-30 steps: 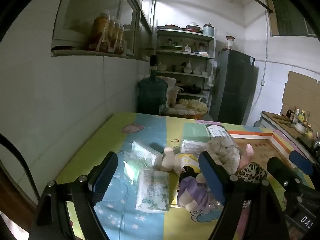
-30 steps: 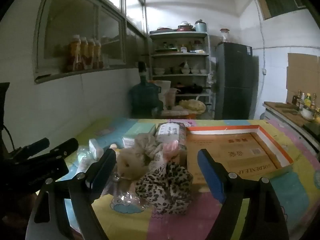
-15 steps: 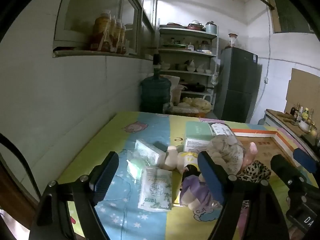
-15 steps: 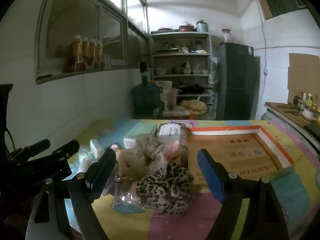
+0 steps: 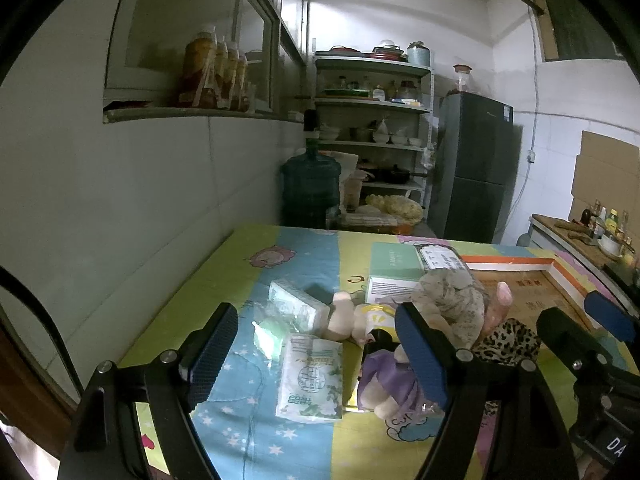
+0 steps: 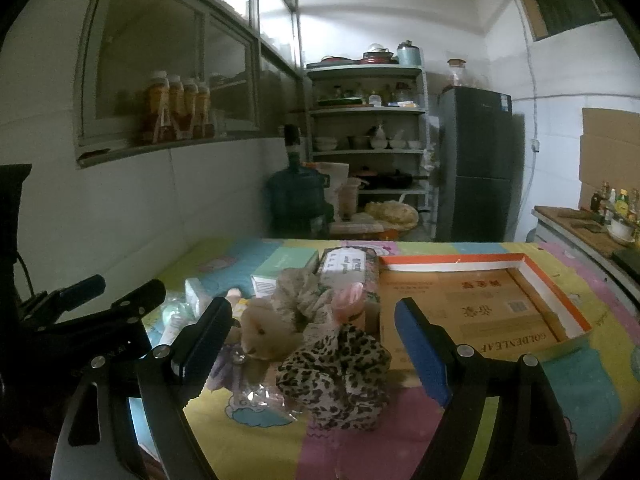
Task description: Organize soft objects
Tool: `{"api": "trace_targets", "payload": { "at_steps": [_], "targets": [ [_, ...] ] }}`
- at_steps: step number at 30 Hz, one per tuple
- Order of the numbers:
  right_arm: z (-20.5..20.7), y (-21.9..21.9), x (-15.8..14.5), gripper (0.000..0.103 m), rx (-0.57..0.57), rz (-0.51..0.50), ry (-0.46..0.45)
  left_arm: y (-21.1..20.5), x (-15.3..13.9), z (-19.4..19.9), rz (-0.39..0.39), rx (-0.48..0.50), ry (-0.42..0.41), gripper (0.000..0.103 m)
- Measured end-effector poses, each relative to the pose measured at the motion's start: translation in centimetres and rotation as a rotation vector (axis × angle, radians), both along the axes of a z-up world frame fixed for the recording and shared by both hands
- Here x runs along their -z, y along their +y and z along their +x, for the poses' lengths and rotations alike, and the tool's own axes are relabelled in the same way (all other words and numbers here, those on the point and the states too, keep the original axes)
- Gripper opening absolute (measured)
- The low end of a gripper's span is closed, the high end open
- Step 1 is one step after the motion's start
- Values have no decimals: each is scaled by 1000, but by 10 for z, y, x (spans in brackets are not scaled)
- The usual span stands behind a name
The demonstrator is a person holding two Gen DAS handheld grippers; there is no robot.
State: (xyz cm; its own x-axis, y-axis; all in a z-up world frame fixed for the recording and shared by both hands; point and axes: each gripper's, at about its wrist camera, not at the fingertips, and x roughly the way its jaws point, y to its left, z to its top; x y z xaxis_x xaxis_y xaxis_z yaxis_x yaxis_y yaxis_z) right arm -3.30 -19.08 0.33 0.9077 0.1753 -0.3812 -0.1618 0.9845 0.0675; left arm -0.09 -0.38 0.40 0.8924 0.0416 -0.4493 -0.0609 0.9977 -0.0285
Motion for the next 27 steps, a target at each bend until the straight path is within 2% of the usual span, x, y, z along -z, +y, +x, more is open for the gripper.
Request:
{"api": "trace_targets", "payload": {
  "at_steps": [27],
  "targets": [
    [0, 7, -1, 85, -6, -1, 2, -4, 2, 3, 5, 3, 7, 81]
  ]
}}
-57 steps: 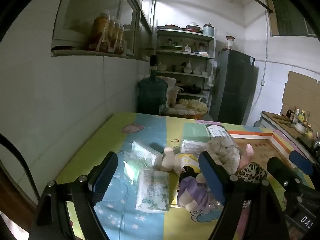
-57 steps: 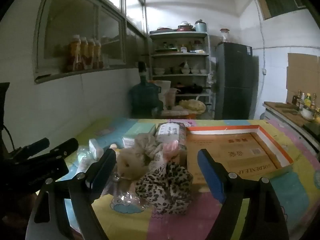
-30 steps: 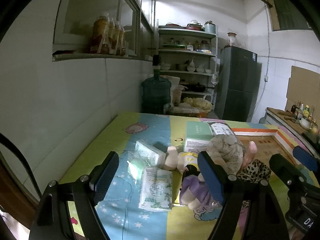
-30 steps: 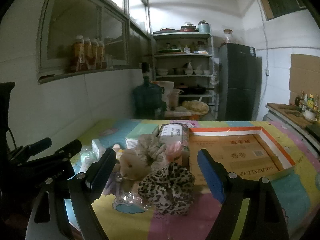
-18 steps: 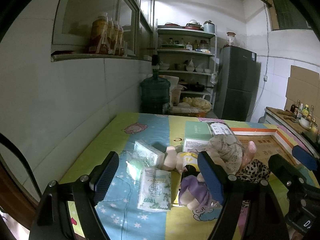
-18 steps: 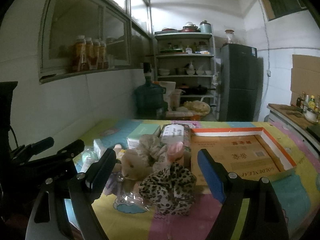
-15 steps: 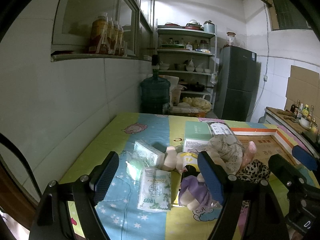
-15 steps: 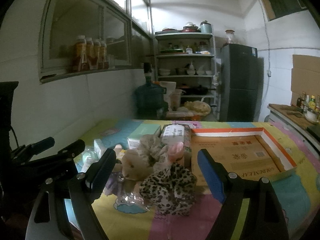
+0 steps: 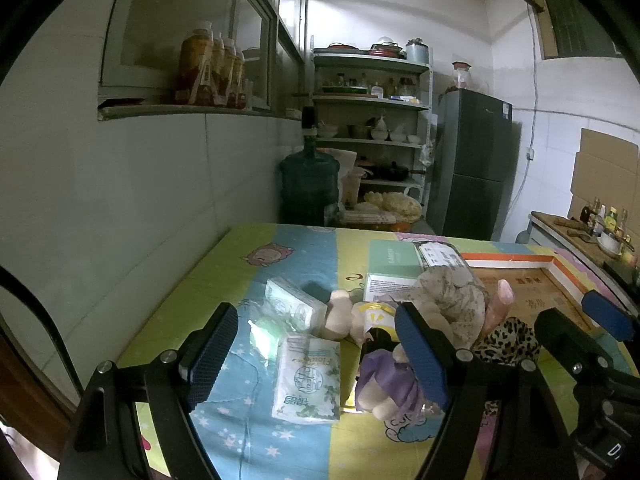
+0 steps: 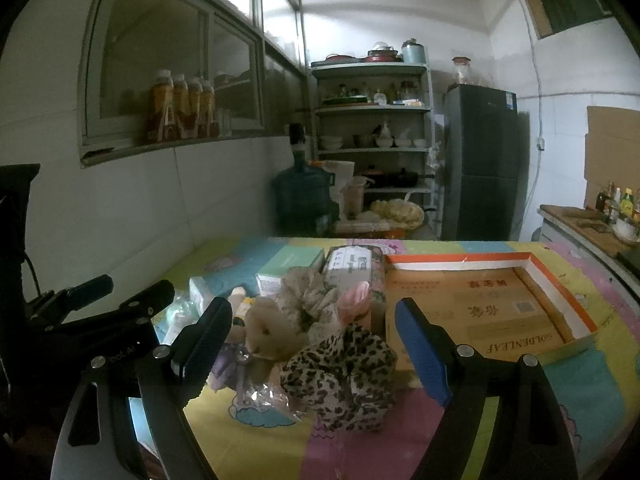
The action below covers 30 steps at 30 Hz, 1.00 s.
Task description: Organize soft objects
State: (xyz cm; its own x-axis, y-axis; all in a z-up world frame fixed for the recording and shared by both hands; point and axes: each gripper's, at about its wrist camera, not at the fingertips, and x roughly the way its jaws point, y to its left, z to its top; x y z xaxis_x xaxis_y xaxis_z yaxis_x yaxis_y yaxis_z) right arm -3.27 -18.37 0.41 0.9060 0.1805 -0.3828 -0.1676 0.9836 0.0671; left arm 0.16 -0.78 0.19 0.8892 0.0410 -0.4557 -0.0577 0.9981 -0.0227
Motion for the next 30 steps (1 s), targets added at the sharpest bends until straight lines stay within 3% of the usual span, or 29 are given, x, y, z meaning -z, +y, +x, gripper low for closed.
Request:
{"api": "trace_targets", "payload": {
  "at_steps": [30],
  "targets": [
    [1, 1, 1, 85, -2, 5, 5, -7, 6, 0, 7, 4, 8, 81]
  ]
}}
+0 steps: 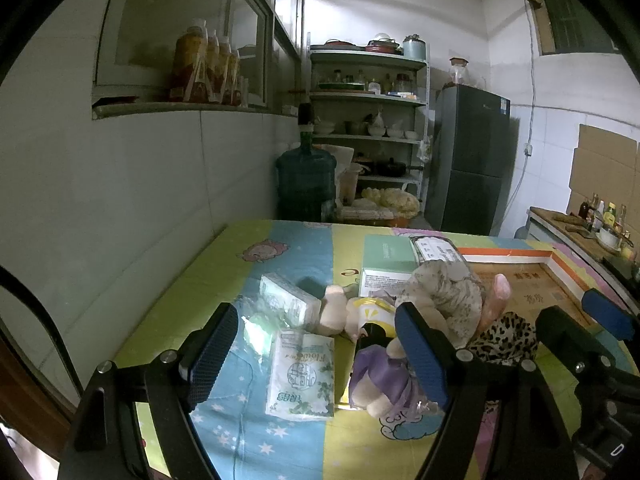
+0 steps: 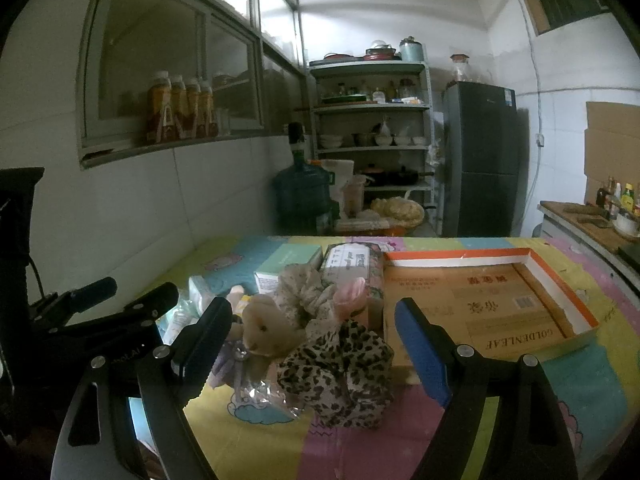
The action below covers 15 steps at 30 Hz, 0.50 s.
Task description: Organize soft objects
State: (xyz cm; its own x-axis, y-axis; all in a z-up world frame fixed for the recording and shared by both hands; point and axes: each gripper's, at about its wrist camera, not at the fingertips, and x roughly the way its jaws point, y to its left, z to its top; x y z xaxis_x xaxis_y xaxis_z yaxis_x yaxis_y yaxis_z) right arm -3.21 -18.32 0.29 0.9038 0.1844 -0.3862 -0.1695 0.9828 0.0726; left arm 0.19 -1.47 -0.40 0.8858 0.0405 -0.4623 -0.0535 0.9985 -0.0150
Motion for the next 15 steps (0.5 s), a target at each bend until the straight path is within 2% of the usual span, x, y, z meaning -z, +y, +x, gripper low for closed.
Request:
{"api": "trace_targets", "payload": {
  "at_steps": [15],
  "targets": [
    [7, -6, 16, 85, 22, 16, 51, 0, 12, 8, -40, 22, 33, 81]
  ]
}}
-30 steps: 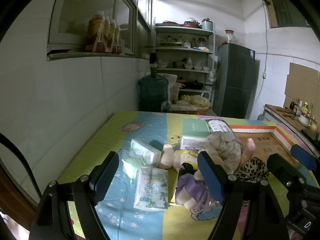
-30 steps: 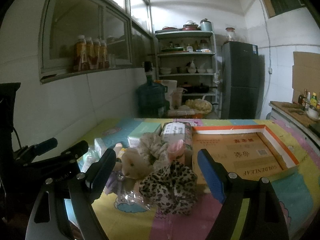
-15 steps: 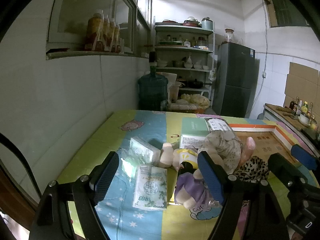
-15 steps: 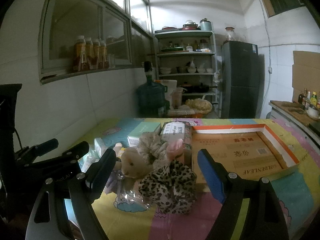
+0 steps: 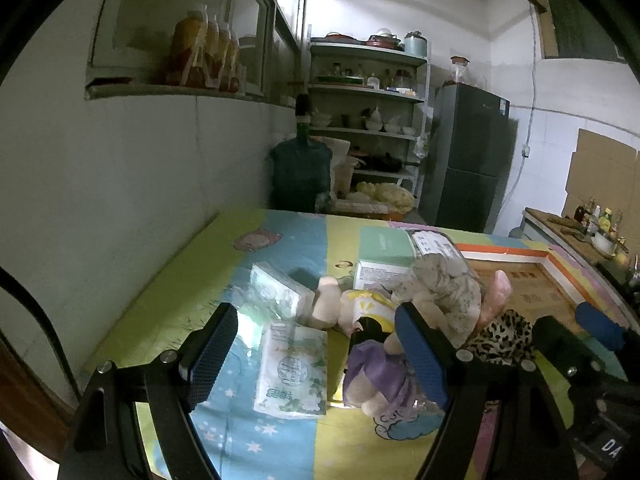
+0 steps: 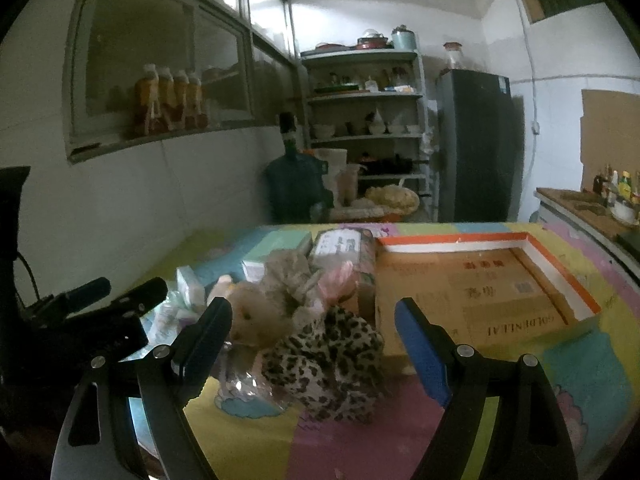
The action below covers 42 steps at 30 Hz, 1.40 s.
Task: Organize soft objects
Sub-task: 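Grasp the beige teddy bear with the left tool while the right grasps the leopard-print plush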
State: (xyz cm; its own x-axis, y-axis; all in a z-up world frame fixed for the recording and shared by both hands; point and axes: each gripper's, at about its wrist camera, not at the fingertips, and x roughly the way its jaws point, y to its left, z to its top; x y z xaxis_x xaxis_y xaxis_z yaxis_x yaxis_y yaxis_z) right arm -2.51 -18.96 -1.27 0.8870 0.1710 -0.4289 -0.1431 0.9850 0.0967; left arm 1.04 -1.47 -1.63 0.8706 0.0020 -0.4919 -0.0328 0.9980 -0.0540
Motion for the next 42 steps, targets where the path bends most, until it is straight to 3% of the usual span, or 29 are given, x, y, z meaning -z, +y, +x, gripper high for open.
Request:
{"api": "trace_targets", "payload": {
  "at_steps": [5, 12, 19, 29, 34, 37, 39, 42],
  "targets": [
    [1, -4, 8, 85, 14, 6, 27, -10, 3, 6, -6, 48, 9, 81],
    [8, -20, 23, 85, 20, 13, 67, -27, 15, 20, -23, 231, 28, 81],
    [12, -29, 36, 85, 11, 34, 95, -21, 21, 31, 2, 333, 34, 81],
    [22, -32, 43, 83, -12, 61, 118, -27, 37, 42, 4, 490, 87, 66],
    [30, -32, 49, 66, -18, 76, 154, -27, 44, 46, -11, 528, 122, 53],
    [35, -32, 53, 46, -22, 77, 180, -30, 45, 44, 13, 549, 111, 45],
    [36, -31, 53, 27, -22, 76, 186, -29, 45, 42, 15, 547, 107, 43],
    [34, -30, 50, 13, -17, 67, 171, -30, 45, 38, 22, 544, 91, 39]
  ]
}}
